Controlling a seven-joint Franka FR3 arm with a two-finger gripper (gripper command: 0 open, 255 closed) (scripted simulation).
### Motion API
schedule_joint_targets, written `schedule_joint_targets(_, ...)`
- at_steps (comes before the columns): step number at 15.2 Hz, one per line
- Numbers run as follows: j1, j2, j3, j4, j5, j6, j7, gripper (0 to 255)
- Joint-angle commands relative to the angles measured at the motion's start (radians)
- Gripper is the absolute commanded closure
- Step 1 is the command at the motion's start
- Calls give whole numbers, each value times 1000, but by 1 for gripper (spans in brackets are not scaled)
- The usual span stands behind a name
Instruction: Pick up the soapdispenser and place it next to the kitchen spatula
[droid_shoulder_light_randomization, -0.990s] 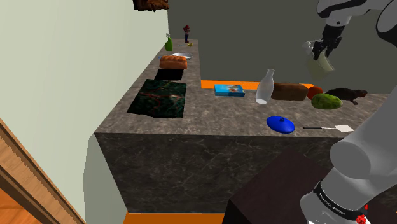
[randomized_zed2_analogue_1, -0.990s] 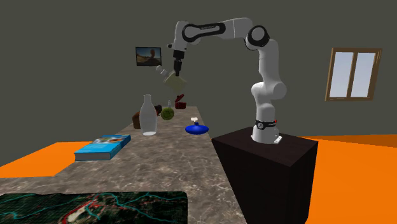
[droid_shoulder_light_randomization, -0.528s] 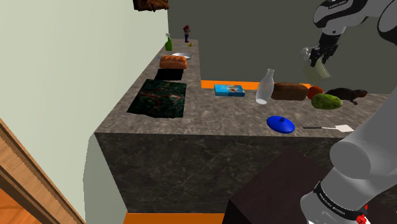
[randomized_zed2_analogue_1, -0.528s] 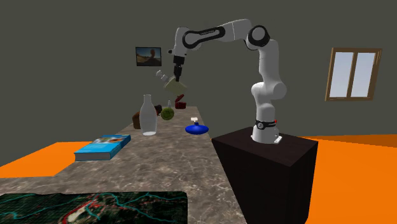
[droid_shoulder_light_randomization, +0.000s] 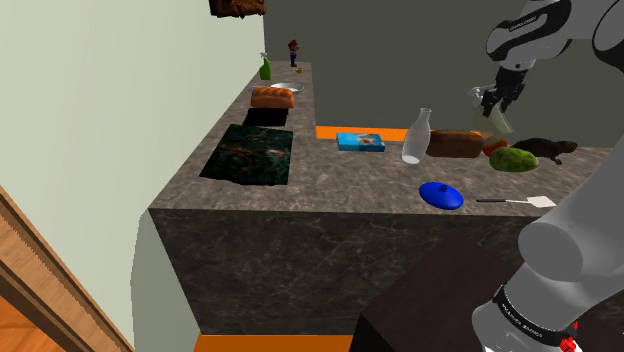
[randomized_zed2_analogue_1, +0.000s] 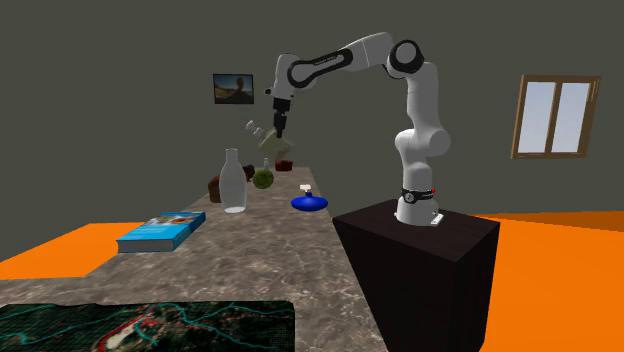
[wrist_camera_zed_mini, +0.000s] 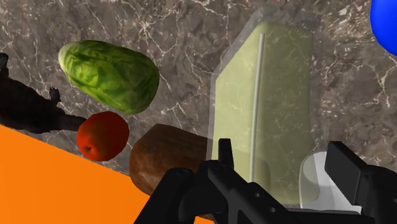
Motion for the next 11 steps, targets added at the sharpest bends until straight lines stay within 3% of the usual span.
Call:
schedule_joint_targets(1,-1,6,0,-18,2,25,1,255)
schedule_joint_targets(11,-5,41,-2,-116,15,155,0,255)
